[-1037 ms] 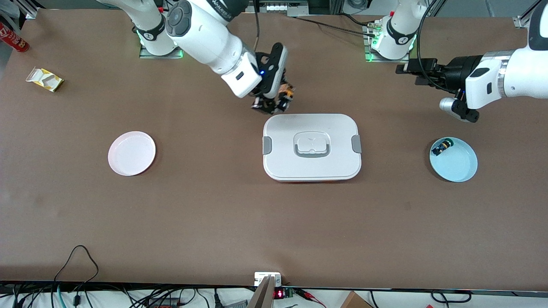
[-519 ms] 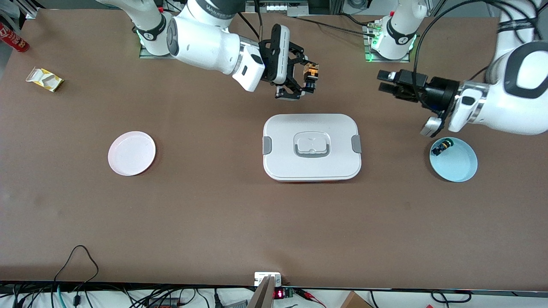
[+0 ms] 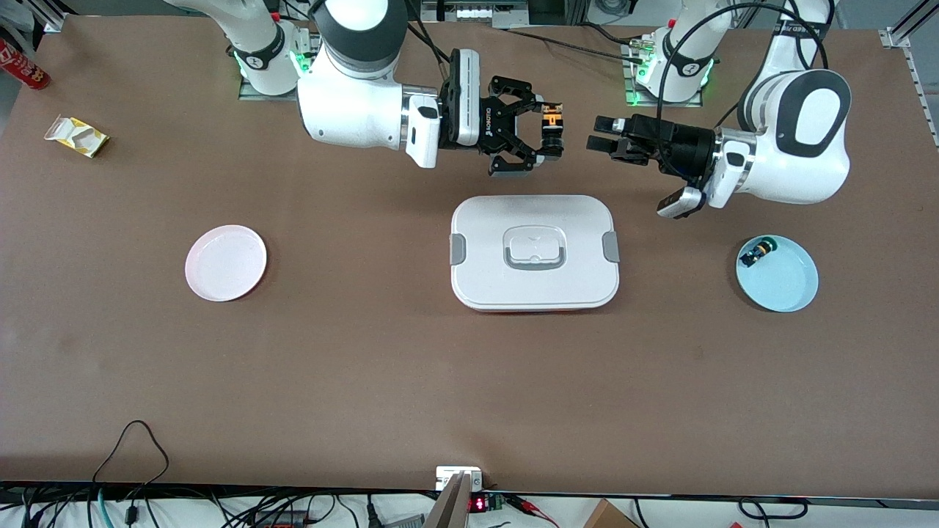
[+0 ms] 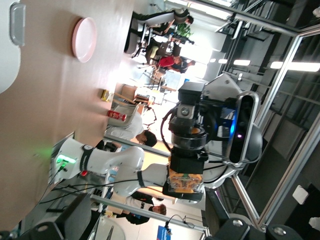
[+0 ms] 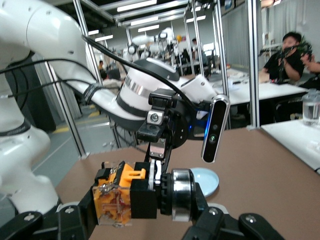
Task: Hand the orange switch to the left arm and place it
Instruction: 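Bring the left gripper to the switch held by the right gripper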
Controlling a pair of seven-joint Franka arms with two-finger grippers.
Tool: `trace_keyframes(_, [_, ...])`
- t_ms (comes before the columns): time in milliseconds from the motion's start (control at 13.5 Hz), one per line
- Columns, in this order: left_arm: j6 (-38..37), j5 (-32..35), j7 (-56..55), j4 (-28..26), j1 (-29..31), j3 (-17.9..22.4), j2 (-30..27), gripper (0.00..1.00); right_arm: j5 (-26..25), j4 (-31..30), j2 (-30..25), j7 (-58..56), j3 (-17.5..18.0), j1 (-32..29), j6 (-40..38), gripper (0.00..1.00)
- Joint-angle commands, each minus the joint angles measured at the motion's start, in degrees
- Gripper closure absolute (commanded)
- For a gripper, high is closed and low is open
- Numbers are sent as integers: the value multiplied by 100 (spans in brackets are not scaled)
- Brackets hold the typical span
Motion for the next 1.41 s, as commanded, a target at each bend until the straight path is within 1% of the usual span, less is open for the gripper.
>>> trace_keyframes(0, [92,-385,107,-138,11,-4,-160,0,691,32,3,-627,24,-7,-13,87])
trace_keyframes(74, [145,-586,115,-120,-24,-12,-168,0,754,32,3,-672,24,-7,-21,87])
trace_keyframes(222, [530,-921,89,-33,1,-362,-186,0,754,32,3,-681,24,2,-30,87])
trace_keyframes(519, [725,-957,19,266,-34,-548,-177,6,763,23,12,-689,24,2,-83,87])
trace_keyframes(593, [777,-949,10,328,-42,-583,-177,10,763,23,12,-690,24,2,-83,87])
trace_keyframes(667, [874,-957,18,328,-34,-679,-177,12,763,23,12,-690,24,11,-83,87])
trace_keyframes(741, [970,-957,36,337,-42,-715,-177,18,763,23,20,-690,24,11,-83,87])
trace_keyframes(889, [998,-949,36,337,-34,-812,-186,23,763,23,29,-690,24,20,-83,87])
trace_keyframes(963, [998,-949,36,337,-34,-821,-186,24,763,23,29,-690,24,20,-83,87])
trace_keyframes(1037, [998,-923,45,328,-34,-838,-195,32,763,14,29,-690,24,28,-83,87])
trace_keyframes(1111, [998,-905,28,328,-34,-865,-230,46,763,23,38,-716,24,28,-83,87])
trace_keyframes(1185, [989,-896,19,320,-16,-882,-239,52,763,23,38,-725,24,28,-83,87])
trace_keyframes(1333, [936,-870,19,276,10,-891,-247,51,780,23,38,-716,24,72,-74,87])
